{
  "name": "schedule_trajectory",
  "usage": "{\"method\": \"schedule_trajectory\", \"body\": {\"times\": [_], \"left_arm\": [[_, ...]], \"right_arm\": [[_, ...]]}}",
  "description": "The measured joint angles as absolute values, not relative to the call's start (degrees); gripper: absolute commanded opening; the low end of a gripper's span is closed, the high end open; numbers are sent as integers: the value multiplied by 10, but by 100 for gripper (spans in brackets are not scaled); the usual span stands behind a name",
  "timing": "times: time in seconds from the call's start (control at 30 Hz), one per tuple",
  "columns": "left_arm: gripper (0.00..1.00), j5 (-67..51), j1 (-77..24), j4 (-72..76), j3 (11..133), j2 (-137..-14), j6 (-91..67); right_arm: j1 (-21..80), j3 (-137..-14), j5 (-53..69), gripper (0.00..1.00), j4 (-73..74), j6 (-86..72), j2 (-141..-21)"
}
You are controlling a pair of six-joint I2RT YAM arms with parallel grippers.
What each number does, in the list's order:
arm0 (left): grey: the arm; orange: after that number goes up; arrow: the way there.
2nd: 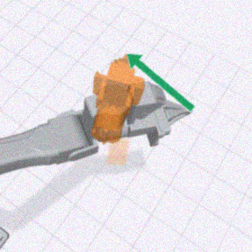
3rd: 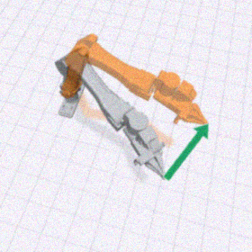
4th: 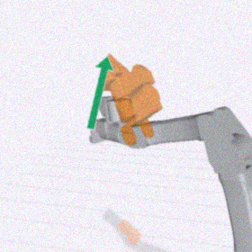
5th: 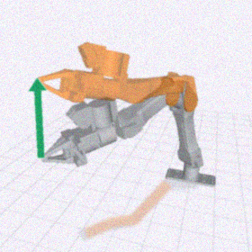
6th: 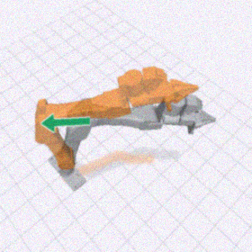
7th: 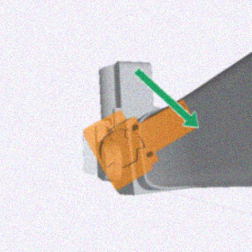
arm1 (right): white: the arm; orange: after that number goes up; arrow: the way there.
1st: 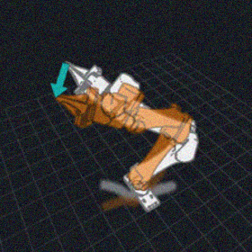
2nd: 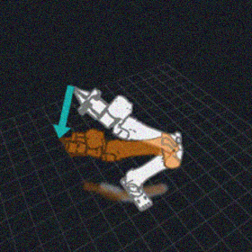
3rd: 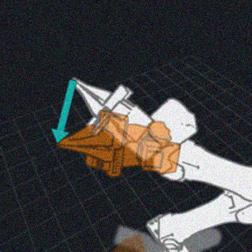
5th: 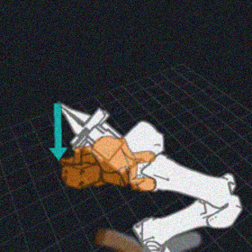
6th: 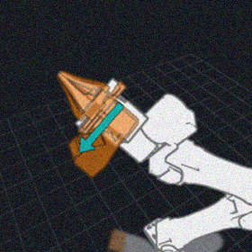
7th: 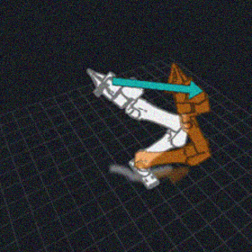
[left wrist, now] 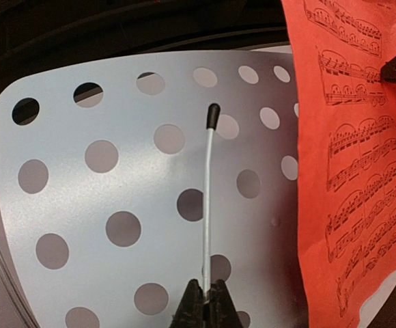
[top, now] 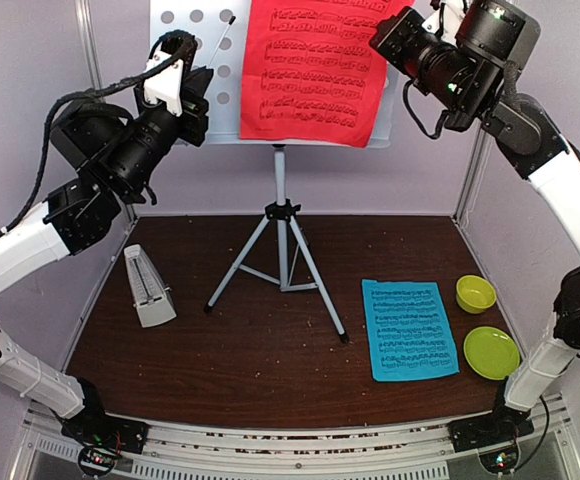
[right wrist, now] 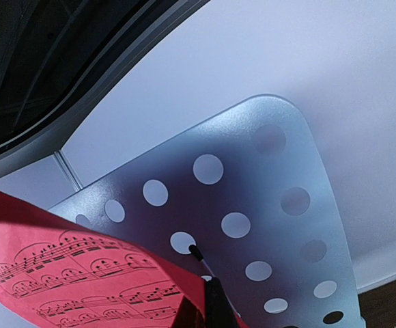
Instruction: Set up the instrument practice props
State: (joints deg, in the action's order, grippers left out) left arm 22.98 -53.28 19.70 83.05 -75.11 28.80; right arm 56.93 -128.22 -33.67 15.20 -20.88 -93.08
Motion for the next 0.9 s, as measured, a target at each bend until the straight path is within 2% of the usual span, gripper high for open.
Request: {"method": "schedule_trajectory", "body": {"times": [0.43,0.9], "left_arm": [[0,211,-532,246,801,-747,312],[0,183,-532,257,782,-734,325]], "right_arm": [[586,-1320,-434,0,82,-183,-983],[641,-1373,-399,0,-14,-76,-1058]]}}
